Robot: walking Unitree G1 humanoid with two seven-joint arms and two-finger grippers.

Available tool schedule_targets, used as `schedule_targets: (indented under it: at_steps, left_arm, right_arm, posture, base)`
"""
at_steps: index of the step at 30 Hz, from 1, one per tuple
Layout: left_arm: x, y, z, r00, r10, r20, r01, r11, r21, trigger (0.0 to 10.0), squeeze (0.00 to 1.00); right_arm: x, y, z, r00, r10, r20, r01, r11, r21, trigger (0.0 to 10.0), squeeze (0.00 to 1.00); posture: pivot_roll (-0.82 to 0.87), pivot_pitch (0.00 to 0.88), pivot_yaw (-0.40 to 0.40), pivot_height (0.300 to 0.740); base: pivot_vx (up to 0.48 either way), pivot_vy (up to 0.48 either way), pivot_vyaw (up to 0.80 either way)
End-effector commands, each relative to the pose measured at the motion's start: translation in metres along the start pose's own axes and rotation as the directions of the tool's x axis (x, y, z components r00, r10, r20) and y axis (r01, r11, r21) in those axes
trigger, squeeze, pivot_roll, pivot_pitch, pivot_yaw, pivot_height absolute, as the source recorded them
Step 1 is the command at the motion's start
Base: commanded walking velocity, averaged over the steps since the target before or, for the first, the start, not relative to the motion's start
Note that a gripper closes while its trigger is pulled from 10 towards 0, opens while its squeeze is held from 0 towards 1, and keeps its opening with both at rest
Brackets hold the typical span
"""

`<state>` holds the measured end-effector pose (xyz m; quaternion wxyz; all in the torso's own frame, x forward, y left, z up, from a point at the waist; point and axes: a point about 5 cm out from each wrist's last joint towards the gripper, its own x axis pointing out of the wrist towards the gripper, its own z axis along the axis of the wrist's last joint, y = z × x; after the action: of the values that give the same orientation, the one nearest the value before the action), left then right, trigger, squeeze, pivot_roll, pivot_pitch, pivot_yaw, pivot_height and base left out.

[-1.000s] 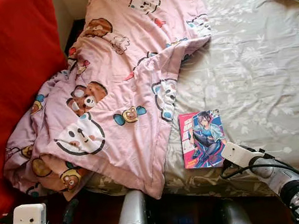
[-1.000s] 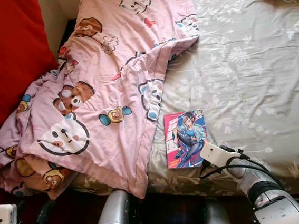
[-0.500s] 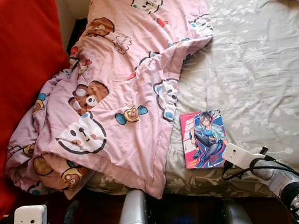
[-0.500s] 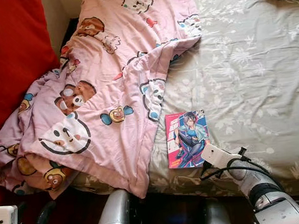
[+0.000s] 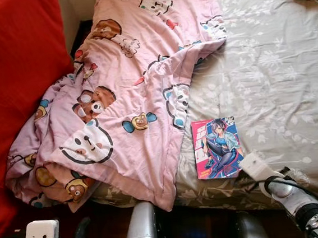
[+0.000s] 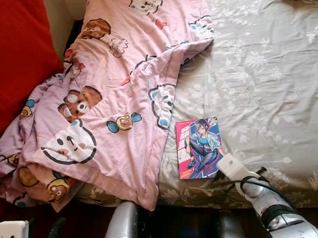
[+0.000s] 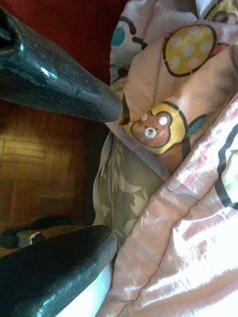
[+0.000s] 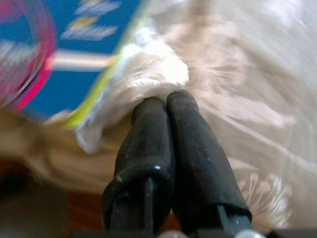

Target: Clean up the room

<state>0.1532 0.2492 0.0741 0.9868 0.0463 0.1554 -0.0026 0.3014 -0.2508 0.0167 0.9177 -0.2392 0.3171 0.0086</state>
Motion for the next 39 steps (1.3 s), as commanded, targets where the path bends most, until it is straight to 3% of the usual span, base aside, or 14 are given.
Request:
schedule_targets:
  at_steps: [1,4,5,6,12,13,17,19,20,23,28,35,36,39]
  left_arm:
    - [0.001,0.006,-0.012,0.998,0.044,-0.038,-0.044,0.999,-0.002,10.0,0.00]
    - [0.011,0.009,-0.013,0.997,0.067,-0.026,-0.067,0.998,-0.014,10.0,0.00]
    - [0.011,0.009,-0.013,0.997,0.067,-0.026,-0.067,0.998,-0.014,10.0,0.00]
    - [0.020,0.009,-0.015,0.997,0.075,-0.021,-0.075,0.997,-0.020,10.0,0.00]
    - [0.037,0.009,-0.024,0.995,0.095,-0.019,-0.096,0.994,-0.045,10.0,0.00]
    - [0.044,0.009,-0.027,0.994,0.108,-0.018,-0.108,0.993,-0.055,10.0,0.00]
    - [0.058,0.012,-0.032,0.989,0.146,-0.025,-0.148,0.985,-0.094,10.0,0.00]
    - [0.058,0.012,-0.032,0.989,0.146,-0.025,-0.148,0.985,-0.094,10.0,0.00]
    - [0.066,0.013,-0.039,0.984,0.172,-0.041,-0.176,0.977,-0.122,10.0,0.00]
    - [0.074,0.012,-0.044,0.981,0.186,-0.056,-0.192,0.970,-0.146,10.0,0.00]
    - [0.084,0.001,-0.066,0.974,0.181,-0.138,-0.202,0.965,-0.164,10.0,0.00]
    - [0.083,-0.004,-0.085,0.959,0.182,-0.215,-0.220,0.961,-0.168,10.0,0.00]
    - [0.082,-0.005,-0.090,0.952,0.180,-0.248,-0.224,0.960,-0.165,10.0,0.00]
    - [0.081,-0.005,-0.098,0.938,0.179,-0.297,-0.233,0.960,-0.158,10.0,0.00]
  right_arm:
    - [-0.002,0.004,-0.005,0.999,-0.038,0.035,0.033,0.989,0.147,0.0,0.00]
    - [-0.004,0.002,-0.003,0.989,-0.108,0.100,0.074,0.953,0.295,0.0,0.00]
    - [-0.004,0.002,-0.003,0.989,-0.108,0.100,0.074,0.953,0.295,0.0,0.00]
    - [-0.006,0.006,-0.004,0.980,-0.136,0.142,0.073,0.924,0.376,0.0,0.00]
    - [-0.016,0.030,-0.013,0.958,-0.152,0.244,0.020,0.881,0.472,0.0,0.00]
    - [-0.021,0.037,-0.017,0.947,-0.178,0.267,0.011,0.849,0.529,0.0,0.00]
    - [-0.028,0.050,-0.024,0.939,-0.198,0.280,-0.015,0.792,0.610,0.0,0.00]
    - [-0.028,0.050,-0.024,0.939,-0.198,0.280,-0.015,0.792,0.610,0.0,0.00]
    - [-0.029,0.057,-0.030,0.948,-0.187,0.257,-0.021,0.769,0.639,10.0,0.00]
    - [-0.028,0.061,-0.034,0.959,-0.176,0.224,-0.020,0.742,0.670,10.0,0.00]
    - [-0.022,0.066,-0.043,0.986,-0.114,0.125,0.001,0.741,0.671,10.0,0.00]
    - [-0.024,0.076,-0.064,0.999,-0.052,-0.015,0.047,0.705,0.708,10.0,0.00]
    - [-0.025,0.078,-0.069,0.998,-0.037,-0.043,0.056,0.725,0.687,10.0,0.00]
    - [-0.027,0.079,-0.078,0.995,-0.033,-0.099,0.092,0.723,0.684,10.0,0.00]
  posture:
    - [0.23,0.208,0.086,0.624]
    - [0.20,0.171,0.078,0.624]
    - [0.20,0.171,0.078,0.624]
    - [0.18,0.141,0.073,0.624]
    - [0.12,0.072,0.067,0.624]
    - [0.10,0.038,0.061,0.624]
    - [0.07,0.000,0.049,0.624]
    - [0.07,0.000,0.049,0.624]
    - [0.05,0.000,0.038,0.624]
    - [0.04,0.000,0.034,0.624]
    - [0.03,0.000,0.010,0.648]
    - [0.03,0.000,-0.004,0.678]
    - [0.03,0.000,-0.007,0.688]
    - [0.03,0.000,-0.010,0.703]
  base:
    - [0.000,0.000,0.00]
    - [0.000,0.000,0.00]
    - [0.000,0.000,0.00]
    - [0.000,0.000,0.00]
    - [0.000,0.000,0.00]
    - [0.000,0.000,0.00]
    - [0.000,0.000,0.00]
    - [0.000,0.000,0.00]
    - [0.000,0.000,0.00]
    - [0.000,0.000,0.00]
    - [0.000,0.000,0.00]
    - [0.000,0.000,0.00]
    - [0.000,0.000,0.00]
    - [0.000,0.000,0.00]
